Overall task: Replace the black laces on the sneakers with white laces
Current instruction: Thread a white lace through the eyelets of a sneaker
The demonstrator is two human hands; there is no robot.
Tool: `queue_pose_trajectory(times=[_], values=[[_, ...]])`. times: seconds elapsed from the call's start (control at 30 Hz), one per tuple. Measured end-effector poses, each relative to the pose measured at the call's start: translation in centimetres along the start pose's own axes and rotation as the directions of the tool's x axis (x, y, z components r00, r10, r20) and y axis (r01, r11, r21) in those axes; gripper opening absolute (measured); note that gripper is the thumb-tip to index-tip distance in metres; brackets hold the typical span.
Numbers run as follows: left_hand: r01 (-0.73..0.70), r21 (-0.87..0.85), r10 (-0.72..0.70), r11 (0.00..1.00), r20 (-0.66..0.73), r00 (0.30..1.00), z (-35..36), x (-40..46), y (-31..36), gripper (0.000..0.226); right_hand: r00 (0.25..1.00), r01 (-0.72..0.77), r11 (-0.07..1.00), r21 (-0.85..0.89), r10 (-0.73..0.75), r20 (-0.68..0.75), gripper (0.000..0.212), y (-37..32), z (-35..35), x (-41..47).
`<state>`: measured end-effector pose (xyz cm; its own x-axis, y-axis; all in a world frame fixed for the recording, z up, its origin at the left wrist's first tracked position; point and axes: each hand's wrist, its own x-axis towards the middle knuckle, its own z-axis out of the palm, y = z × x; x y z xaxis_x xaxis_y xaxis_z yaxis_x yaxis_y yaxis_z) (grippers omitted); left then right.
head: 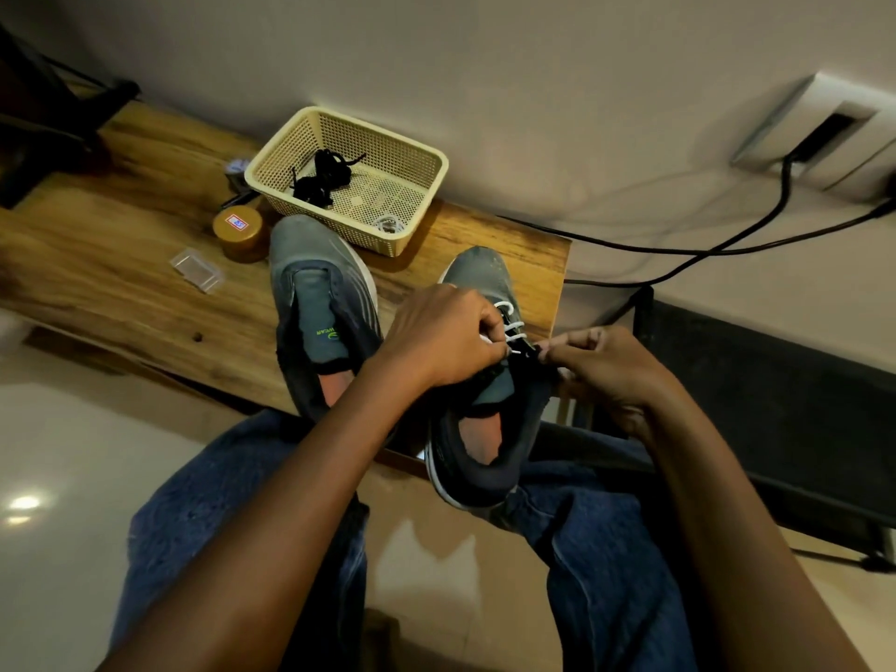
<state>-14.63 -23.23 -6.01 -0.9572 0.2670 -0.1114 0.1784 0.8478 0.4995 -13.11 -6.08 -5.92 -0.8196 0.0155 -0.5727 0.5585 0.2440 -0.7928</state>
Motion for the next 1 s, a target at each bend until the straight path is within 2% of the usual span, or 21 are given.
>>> queue_pose_trajectory(times=[0.47,0.73,1.0], values=[[0.023,-0.090,-0.021,0.996,0.016,1.000,0.4,0.1,0.8,0.005,1.000,0.009,1.000,-0.028,-0.009,-0.006,0.013,-0.2,0.2,-0.4],[-0.003,-0.158,0.009,0.987,0.036,0.999,1.4,0.3,0.9,0.012,1.000,0.011,0.999,-0.033,-0.010,0.013,0.020,0.0,0.1,-0.1],[0.036,-0.200,-0.030,0.979,0.035,0.999,1.4,0.4,0.8,0.006,0.999,0.035,0.998,-0.047,-0.035,0.007,0.013,0.0,0.4,-0.1]])
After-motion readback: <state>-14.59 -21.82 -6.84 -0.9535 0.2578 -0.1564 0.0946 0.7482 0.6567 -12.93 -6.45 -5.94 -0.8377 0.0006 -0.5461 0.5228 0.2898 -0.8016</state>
